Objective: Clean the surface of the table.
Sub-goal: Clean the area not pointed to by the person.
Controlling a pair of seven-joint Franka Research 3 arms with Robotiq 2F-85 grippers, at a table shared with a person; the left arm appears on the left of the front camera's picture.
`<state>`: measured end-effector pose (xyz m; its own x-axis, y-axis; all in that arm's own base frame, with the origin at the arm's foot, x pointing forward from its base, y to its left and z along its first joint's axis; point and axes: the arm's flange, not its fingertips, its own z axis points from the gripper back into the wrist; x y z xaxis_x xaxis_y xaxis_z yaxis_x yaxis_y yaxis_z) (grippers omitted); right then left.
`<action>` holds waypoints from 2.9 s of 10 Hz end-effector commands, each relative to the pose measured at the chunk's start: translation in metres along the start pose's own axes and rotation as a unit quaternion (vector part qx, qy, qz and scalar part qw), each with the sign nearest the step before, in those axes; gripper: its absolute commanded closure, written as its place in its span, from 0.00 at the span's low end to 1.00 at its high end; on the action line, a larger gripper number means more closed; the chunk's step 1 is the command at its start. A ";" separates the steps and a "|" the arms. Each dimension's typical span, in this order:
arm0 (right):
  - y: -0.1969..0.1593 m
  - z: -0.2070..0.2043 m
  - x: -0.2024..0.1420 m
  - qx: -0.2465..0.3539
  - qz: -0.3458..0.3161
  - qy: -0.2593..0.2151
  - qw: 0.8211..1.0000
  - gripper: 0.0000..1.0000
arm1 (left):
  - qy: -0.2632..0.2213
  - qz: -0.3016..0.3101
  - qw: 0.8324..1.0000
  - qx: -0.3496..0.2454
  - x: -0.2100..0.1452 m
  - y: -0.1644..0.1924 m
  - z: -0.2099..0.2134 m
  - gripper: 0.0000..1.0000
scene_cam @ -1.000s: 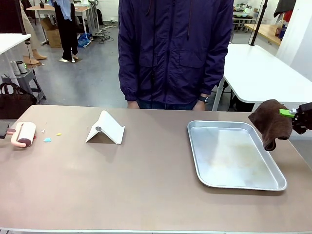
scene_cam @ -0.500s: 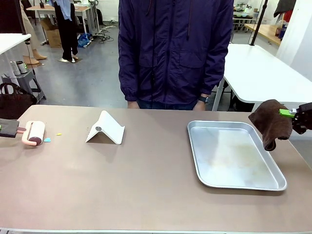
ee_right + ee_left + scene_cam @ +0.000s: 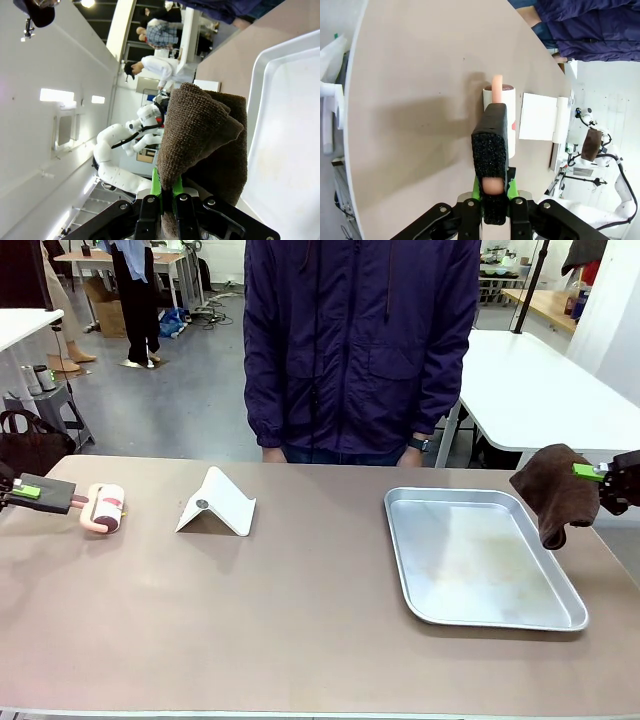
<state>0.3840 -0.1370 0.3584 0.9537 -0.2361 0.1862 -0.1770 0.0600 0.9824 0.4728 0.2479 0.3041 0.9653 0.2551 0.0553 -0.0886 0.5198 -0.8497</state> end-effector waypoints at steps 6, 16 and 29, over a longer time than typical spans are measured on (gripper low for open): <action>0.003 0.001 0.001 0.008 0.009 0.003 1.000 0.91 | 0.010 0.002 1.000 -0.012 0.002 -0.031 -0.035 0.80; 0.003 0.001 0.001 0.008 0.009 0.003 1.000 0.91 | 0.044 -0.084 0.945 -0.312 -0.069 -0.021 0.108 0.80; 0.003 0.001 0.001 0.008 0.009 0.003 1.000 0.91 | -0.007 -0.098 0.956 -0.275 -0.109 0.042 0.138 0.80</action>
<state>0.3840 -0.1372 0.3581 0.9538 -0.2360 0.1858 -0.1767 0.0594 0.9825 0.3343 0.3549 0.3283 0.9495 0.1951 0.2456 0.2383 0.0608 -0.9693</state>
